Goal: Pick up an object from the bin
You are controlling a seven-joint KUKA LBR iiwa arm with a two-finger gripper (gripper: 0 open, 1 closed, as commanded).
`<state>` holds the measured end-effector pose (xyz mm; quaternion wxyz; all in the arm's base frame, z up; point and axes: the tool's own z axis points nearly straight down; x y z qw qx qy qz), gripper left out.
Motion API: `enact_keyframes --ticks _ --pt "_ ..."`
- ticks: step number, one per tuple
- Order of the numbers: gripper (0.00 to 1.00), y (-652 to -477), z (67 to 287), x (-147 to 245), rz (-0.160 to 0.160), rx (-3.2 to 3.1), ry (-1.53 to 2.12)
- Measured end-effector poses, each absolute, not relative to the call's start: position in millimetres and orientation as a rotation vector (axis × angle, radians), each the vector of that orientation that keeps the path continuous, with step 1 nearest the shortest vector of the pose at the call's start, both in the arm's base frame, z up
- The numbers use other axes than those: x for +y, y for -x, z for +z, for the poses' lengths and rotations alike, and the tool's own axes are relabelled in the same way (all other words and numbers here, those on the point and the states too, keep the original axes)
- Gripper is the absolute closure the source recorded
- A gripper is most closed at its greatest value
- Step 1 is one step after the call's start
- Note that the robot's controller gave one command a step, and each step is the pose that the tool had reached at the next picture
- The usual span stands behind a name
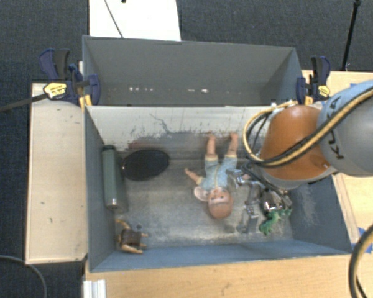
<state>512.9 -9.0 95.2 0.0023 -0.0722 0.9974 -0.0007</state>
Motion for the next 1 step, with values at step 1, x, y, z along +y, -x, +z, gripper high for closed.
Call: enact_keyframes --ticks 1 --pt "0.00 -500.1 128.6 -28.3 0.005 3.126 0.340"
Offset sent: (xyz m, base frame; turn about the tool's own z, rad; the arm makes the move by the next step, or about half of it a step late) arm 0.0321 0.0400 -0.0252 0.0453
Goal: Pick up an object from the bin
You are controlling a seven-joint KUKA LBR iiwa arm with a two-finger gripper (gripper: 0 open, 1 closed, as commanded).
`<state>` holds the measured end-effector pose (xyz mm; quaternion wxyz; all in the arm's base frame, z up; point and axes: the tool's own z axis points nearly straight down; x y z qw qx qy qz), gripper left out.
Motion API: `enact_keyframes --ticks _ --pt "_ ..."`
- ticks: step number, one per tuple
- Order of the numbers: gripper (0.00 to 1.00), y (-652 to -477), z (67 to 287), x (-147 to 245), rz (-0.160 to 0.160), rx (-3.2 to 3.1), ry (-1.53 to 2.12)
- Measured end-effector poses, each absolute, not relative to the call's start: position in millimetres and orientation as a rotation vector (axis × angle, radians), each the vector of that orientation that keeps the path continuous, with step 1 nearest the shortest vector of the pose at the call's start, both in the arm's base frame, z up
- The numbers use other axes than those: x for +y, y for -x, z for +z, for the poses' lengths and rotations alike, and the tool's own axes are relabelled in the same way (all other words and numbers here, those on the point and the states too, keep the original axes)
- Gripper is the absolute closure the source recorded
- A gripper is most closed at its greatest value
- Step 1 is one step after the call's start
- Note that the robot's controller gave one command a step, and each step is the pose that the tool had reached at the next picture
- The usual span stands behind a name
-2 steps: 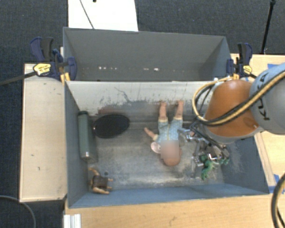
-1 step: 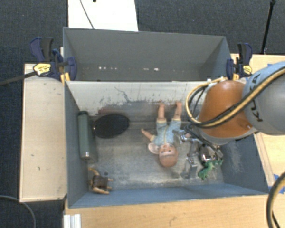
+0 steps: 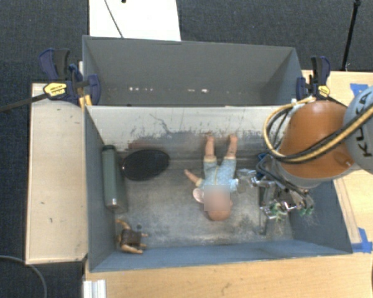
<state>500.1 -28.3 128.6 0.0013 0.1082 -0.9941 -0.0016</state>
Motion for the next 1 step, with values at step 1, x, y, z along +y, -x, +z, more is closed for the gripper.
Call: enact_keyframes --ticks 1 --pt "0.00 -524.7 122.1 -13.7 0.005 -3.143 -0.263"
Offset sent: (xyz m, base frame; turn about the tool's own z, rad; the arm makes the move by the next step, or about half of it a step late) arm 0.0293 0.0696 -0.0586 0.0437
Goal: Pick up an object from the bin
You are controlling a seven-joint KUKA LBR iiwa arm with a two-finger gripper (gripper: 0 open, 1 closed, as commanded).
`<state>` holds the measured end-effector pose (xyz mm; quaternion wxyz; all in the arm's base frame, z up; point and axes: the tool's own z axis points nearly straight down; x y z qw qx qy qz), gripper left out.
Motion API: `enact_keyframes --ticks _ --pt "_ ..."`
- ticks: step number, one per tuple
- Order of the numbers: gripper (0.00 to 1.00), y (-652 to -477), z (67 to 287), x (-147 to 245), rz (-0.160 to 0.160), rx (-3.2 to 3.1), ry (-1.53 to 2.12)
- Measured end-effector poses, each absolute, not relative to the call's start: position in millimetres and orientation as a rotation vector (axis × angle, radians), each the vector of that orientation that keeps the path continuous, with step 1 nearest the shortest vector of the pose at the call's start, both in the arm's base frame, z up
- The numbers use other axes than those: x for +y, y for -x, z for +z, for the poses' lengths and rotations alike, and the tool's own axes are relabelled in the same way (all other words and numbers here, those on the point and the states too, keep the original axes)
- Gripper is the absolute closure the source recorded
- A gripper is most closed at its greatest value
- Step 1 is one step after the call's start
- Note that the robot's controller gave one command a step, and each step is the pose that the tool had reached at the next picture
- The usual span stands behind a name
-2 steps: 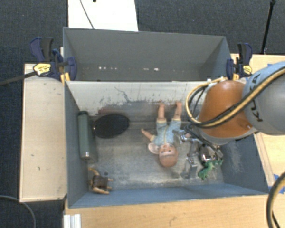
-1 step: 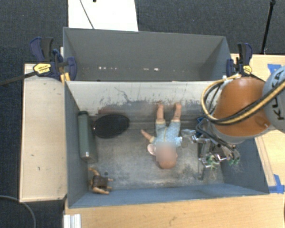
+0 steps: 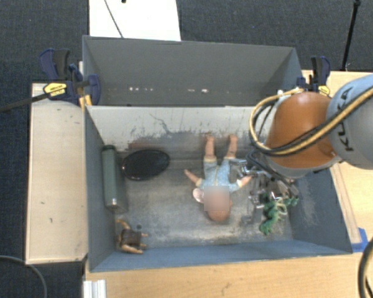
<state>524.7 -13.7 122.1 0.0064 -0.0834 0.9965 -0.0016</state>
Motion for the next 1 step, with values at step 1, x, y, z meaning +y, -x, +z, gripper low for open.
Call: enact_keyframes --ticks 1 --pt "0.00 -529.7 82.1 29.7 0.000 3.123 0.257"
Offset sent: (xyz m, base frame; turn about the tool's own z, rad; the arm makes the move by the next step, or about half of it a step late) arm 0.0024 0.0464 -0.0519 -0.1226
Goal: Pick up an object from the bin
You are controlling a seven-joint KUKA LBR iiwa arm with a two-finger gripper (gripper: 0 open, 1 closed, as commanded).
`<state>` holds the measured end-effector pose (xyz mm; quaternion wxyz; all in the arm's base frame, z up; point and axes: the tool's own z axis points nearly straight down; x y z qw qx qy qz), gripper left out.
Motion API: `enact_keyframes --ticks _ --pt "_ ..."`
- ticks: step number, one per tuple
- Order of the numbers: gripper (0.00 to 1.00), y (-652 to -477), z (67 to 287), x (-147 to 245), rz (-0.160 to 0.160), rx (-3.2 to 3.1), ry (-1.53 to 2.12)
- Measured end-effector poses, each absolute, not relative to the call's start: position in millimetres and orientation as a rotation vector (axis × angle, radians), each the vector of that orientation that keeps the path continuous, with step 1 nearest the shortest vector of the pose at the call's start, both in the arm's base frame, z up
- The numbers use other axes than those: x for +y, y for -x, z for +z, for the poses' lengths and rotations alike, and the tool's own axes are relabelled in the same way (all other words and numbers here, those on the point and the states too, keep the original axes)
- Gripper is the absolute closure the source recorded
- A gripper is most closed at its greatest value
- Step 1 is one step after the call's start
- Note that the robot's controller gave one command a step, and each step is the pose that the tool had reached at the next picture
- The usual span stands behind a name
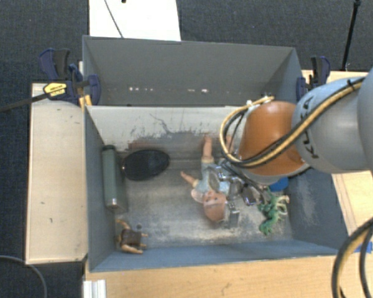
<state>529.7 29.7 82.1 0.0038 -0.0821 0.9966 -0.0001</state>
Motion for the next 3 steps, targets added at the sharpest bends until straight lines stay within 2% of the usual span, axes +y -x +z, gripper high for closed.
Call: enact_keyframes --ticks 1,3 --pt "1.00 -532.3 71 44 0.006 3.094 0.411" --pt "1.00 -532.0 77 33 0.004 3.097 0.449"
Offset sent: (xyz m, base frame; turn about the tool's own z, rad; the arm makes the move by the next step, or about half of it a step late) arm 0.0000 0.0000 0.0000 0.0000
